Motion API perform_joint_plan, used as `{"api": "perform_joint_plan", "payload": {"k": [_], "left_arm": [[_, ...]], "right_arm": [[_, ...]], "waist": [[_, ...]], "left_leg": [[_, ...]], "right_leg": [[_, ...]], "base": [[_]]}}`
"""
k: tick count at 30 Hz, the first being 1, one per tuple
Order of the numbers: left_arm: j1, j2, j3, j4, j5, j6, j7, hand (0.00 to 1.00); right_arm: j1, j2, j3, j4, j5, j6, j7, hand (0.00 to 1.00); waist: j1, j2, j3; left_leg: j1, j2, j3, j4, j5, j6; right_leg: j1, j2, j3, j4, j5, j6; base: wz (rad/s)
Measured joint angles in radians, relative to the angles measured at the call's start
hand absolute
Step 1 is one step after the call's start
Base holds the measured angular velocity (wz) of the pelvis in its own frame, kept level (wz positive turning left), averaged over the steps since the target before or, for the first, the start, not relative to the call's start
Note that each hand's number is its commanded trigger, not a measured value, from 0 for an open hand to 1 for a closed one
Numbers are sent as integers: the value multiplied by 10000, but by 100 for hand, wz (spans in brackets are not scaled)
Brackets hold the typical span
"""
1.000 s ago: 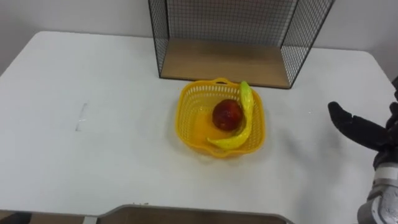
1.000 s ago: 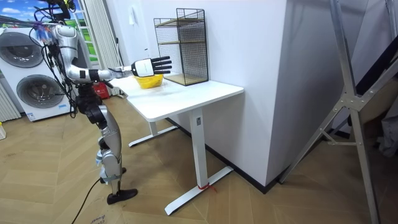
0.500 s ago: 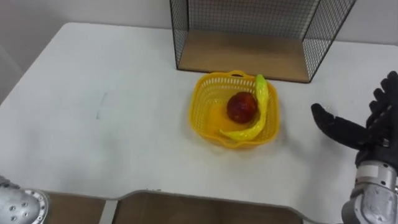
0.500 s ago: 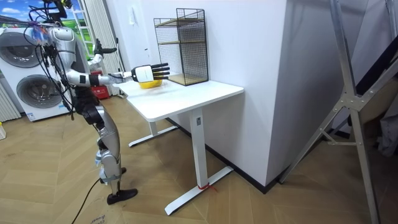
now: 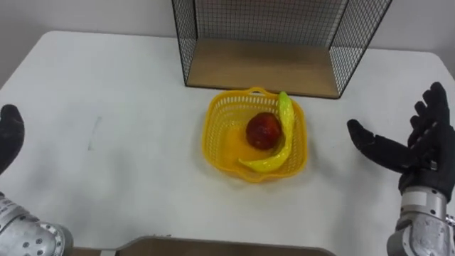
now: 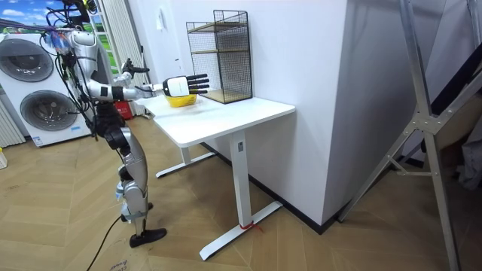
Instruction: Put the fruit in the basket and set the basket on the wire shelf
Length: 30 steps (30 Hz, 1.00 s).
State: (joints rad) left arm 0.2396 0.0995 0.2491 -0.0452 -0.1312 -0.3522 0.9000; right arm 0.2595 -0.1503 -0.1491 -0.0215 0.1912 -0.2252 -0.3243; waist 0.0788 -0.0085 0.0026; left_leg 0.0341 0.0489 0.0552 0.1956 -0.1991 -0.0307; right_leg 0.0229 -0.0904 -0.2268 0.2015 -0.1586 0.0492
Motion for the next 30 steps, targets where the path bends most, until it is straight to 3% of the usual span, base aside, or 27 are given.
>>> {"api": "perform_joint_plan", "payload": {"k": [4,6,10,14,21,22,27,30], "left_arm": [[419,-135,611,224,-1611,20,135,0],[520,-151,860,224,-1871,24,305,0],[598,-149,1335,223,-1902,24,283,0],[600,-134,1393,198,-1949,24,-91,0],[577,-111,493,-33,-2495,24,-1229,0],[373,-111,119,-136,-2747,30,-1682,0],[31,-110,-952,-99,-3281,58,-3147,0],[-155,-113,-1416,6,-3413,308,-4136,0]], "right_arm": [[100,8,-204,-1,4,58,-42,0],[100,13,-345,-9,0,83,-100,0],[103,17,-381,-315,-15,131,-188,0],[116,7,-393,-315,-12,170,20,0],[-23,32,-315,-314,121,171,549,0],[-142,82,-226,-314,369,171,630,0],[-352,125,323,-311,1019,165,1418,0],[-366,278,554,-281,1647,175,1905,0]], "waist": [[130,105,7],[174,128,8],[338,193,-62],[297,194,-65],[76,95,-18],[57,71,23],[-132,32,70],[-194,30,76]], "left_leg": [[41,0,-23,-87,-1,0],[51,0,-63,-96,-1,0],[53,-1,-73,-86,1,0],[100,-42,-269,-62,4,3],[60,-69,-395,16,13,12],[43,-69,-392,19,13,12],[24,-63,-358,-42,10,10],[42,-61,-316,-71,10,10]], "right_leg": [[-5,17,47,1,-1,2],[18,19,28,6,-1,1],[11,14,29,36,-1,-1],[136,-18,-140,-17,-9,9],[300,-31,-283,-118,-9,12],[299,-30,-283,-120,-8,12],[282,-17,-251,-149,-7,14],[235,-15,-217,-145,-7,14]], "base": [[-3],[4],[0],[14],[5],[0],[-1],[-3]]}}
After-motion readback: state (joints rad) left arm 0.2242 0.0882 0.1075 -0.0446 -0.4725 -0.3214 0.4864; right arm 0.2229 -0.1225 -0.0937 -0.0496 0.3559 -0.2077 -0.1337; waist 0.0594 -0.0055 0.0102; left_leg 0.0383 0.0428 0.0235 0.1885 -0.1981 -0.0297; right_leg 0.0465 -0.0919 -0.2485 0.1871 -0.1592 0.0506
